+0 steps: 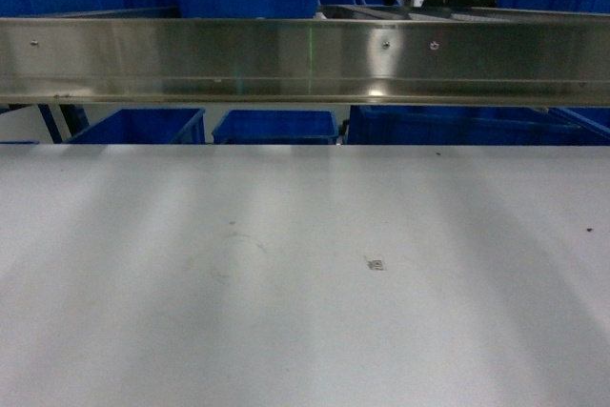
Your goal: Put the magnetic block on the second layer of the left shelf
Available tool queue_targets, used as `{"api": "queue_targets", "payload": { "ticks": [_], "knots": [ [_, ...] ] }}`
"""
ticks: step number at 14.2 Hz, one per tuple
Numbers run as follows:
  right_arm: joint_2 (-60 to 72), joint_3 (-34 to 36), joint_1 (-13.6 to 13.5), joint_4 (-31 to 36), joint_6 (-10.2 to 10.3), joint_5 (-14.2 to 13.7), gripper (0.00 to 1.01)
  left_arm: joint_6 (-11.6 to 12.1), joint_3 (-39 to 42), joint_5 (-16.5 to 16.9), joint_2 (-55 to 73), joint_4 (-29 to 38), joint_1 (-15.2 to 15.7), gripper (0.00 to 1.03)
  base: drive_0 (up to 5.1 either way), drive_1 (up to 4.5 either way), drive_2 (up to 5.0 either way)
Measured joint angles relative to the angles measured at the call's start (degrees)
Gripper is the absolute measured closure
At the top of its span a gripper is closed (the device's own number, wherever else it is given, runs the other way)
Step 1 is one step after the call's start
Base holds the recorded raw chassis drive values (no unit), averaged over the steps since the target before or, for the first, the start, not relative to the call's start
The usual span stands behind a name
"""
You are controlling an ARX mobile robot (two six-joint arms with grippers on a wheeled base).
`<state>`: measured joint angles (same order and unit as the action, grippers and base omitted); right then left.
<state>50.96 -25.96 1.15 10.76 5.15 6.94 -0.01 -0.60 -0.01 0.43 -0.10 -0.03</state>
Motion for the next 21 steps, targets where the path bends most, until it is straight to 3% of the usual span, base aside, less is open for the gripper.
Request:
{"api": "queue_targets", "payload": {
  "ticks": [21],
  "knots": [
    [-0.04, 0.0, 0.0, 0.17, 0.0, 0.15, 0.68, 0.0, 0.0, 0.02, 0.0, -0.07, 0.0, 0.05, -4.9, 1.84, 3.0]
  ]
}}
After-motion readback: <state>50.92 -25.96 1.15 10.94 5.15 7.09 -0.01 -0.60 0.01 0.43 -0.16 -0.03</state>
